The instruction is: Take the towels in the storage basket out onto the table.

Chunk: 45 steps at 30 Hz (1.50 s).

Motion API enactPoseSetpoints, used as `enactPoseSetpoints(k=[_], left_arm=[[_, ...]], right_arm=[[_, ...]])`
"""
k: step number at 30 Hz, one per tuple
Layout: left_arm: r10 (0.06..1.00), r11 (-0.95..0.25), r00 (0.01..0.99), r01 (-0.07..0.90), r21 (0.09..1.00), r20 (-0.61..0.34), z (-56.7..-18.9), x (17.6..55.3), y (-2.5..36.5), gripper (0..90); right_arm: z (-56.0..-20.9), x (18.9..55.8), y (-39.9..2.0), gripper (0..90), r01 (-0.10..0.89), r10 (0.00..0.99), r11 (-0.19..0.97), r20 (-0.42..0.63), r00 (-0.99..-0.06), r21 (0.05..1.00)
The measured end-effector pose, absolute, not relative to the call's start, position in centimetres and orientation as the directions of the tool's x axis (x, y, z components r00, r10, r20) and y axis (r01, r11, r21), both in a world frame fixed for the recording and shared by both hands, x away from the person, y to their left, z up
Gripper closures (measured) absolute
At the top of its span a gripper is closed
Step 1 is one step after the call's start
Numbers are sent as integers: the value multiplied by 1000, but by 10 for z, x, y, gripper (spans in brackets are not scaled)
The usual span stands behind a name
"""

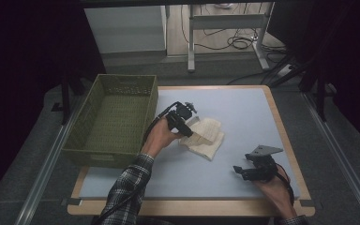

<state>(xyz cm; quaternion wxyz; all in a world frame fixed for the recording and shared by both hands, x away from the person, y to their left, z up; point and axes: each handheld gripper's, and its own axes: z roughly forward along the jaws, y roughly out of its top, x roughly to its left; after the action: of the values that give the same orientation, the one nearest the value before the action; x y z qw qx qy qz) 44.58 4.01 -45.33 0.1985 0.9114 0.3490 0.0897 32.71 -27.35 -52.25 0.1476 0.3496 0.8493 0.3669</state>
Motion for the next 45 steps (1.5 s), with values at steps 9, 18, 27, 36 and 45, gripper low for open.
enactPoseSetpoints(k=[9, 18, 27, 36, 45], left_arm=[[683, -667, 730, 610, 428, 26, -449, 442, 55, 401], [665, -665, 746, 609, 432, -28, -455, 434, 63, 417], [653, -676, 757, 597, 432, -23, -456, 432, 57, 440], [644, -682, 765, 587, 437, -22, -461, 431, 50, 447], [602, -695, 797, 555, 458, -51, -465, 421, 32, 415]], right_arm=[[-516, 341, -236, 478, 435, 618, 526, 23, -786, 731], [-512, 355, -195, 586, 401, 557, 551, 36, -830, 732], [-522, 365, -172, 865, 379, 559, 615, -43, -828, 692], [-506, 349, -219, 876, 396, 601, 589, -55, -797, 705], [-508, 340, -276, 839, 461, 655, 547, -15, -755, 698]])
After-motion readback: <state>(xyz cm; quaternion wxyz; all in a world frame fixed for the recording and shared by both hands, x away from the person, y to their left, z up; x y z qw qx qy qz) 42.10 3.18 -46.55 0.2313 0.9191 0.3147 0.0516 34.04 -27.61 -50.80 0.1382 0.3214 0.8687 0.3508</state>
